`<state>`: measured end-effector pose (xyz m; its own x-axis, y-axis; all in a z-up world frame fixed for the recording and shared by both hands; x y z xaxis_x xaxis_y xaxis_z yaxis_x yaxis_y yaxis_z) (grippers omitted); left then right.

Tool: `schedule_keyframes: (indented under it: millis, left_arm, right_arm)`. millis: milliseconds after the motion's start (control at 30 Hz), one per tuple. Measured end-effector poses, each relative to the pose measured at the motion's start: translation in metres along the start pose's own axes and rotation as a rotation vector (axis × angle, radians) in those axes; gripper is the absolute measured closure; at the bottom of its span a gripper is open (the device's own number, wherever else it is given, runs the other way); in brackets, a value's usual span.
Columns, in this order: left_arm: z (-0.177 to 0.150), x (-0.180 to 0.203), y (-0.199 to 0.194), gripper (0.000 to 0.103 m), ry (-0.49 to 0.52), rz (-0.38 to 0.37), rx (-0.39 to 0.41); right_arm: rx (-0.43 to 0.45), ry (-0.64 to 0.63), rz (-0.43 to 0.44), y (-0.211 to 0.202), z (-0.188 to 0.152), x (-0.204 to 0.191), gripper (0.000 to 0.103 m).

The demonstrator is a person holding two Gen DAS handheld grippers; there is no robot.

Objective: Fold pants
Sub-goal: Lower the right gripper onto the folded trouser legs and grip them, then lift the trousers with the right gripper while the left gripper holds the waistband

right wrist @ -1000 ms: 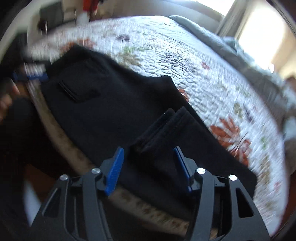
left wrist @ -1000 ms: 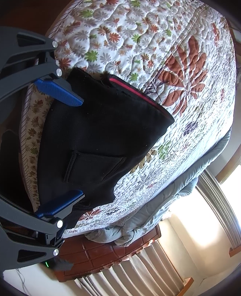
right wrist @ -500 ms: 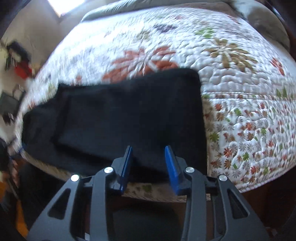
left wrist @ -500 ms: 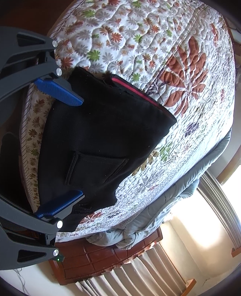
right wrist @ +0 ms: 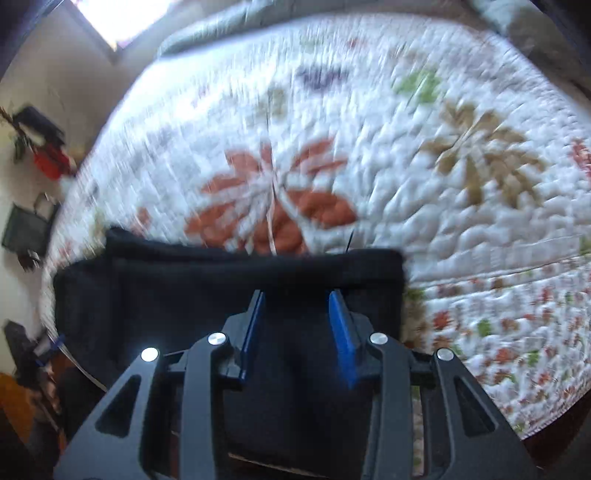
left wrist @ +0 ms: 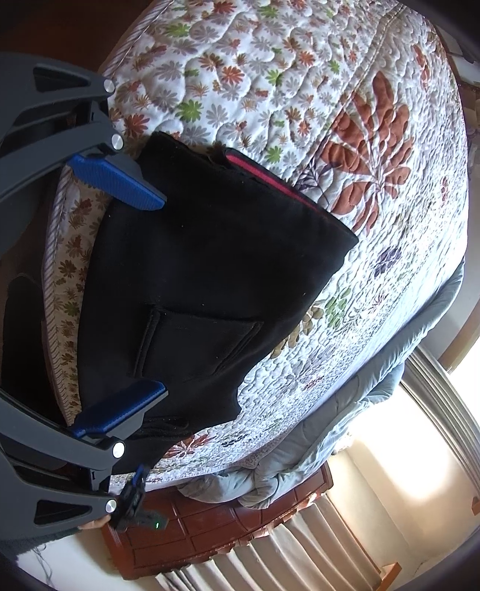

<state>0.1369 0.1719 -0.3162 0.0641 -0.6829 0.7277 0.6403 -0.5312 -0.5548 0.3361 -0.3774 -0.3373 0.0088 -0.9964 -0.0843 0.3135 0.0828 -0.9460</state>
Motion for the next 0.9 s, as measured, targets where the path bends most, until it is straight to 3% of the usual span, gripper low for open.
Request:
schedule_keyframes:
  millis: [67, 133, 300, 400, 533, 633, 700, 900]
  left_arm:
    - [0.0, 0.002, -0.003, 0.009, 0.007, 0.015, -0.008]
    - [0.001, 0.008, -0.016, 0.008, -0.004, 0.025, 0.034]
    - [-0.005, 0.019, -0.051, 0.004, -0.121, -0.076, 0.149]
    - [-0.006, 0.006, -0.064, 0.004, -0.26, -0.141, 0.199]
    - [-0.008, -0.028, -0.073, 0.004, -0.478, -0.211, 0.257]
    - [-0.006, -0.039, -0.074, 0.004, -0.536, -0.252, 0.277]
    - [-0.003, -0.038, -0.07, 0.004, -0.525, -0.258, 0.273]
    - [-0.003, -0.042, -0.048, 0.004, -0.498, -0.141, 0.23]
  right_arm:
    - [0.026, -0.065, -0.047, -0.006, -0.002, -0.011, 0.066]
    - [0.081, -0.114, -0.03, -0.029, -0.004, -0.031, 0.066]
    - [0.053, -0.406, 0.049, -0.034, -0.04, -0.134, 0.068]
    - [0.006, -0.51, 0.041, -0.014, -0.052, -0.174, 0.069]
    - [-0.069, -0.615, -0.014, 0.006, -0.061, -0.199, 0.063]
    - [-0.087, -0.629, 0.056, -0.013, -0.045, -0.215, 0.062]
    - [-0.076, -0.637, 0.101, -0.032, -0.023, -0.23, 0.053]
    - [-0.149, -0.717, 0.318, -0.06, 0.027, -0.303, 0.033]
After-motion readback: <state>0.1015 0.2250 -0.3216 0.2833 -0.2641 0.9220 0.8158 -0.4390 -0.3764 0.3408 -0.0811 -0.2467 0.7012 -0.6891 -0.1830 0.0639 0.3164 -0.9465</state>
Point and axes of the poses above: each gripper's, at about its wrist camera, not at the fingertips, and y roughly the way its jaws point, x to its right, z to its top, the point moved 6 cm from there along y, roughly the way its jaws point, and after that the axes turned 12 degrees about -z, right-handed, at the moved point
